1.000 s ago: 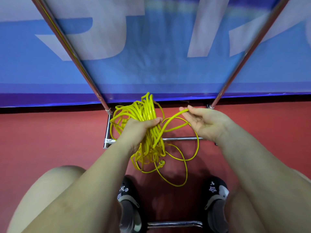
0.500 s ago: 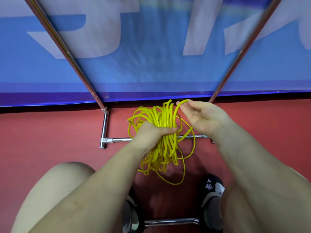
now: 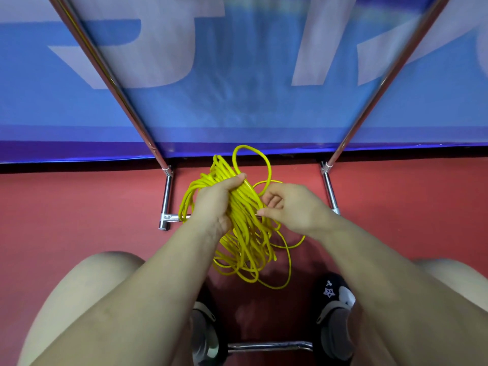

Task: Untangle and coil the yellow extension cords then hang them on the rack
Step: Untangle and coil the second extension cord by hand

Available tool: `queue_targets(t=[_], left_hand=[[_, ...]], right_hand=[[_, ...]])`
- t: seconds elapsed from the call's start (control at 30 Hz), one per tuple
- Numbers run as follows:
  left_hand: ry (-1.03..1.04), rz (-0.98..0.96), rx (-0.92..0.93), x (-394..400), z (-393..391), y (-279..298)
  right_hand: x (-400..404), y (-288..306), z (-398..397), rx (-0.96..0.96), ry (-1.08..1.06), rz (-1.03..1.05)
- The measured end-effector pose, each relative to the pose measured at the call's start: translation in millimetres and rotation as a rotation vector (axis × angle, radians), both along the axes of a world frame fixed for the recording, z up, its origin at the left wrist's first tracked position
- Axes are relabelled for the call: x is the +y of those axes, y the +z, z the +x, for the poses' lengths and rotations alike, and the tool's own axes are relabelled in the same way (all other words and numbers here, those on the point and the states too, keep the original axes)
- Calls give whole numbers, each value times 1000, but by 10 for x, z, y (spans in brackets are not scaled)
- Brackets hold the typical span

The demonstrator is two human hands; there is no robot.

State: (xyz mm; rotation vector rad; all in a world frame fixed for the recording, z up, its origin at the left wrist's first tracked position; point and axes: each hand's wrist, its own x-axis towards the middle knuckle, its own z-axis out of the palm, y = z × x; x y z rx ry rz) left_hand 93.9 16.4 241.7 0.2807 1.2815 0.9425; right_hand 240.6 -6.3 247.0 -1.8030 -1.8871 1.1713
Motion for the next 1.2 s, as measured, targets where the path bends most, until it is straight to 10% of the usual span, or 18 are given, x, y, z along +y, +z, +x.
queue_targets(t=[0.4,0.63,1.2], left_hand=[[86,33,-1,79,-26,-7],[161,26,-49,159,-202,20],[-11,68,40,62,-38,-25]], right_hand=[[-7,85,51,-85,-48,405],[-41,-23,220,-232,203,-171],[77,181,173,439,-273,-22]])
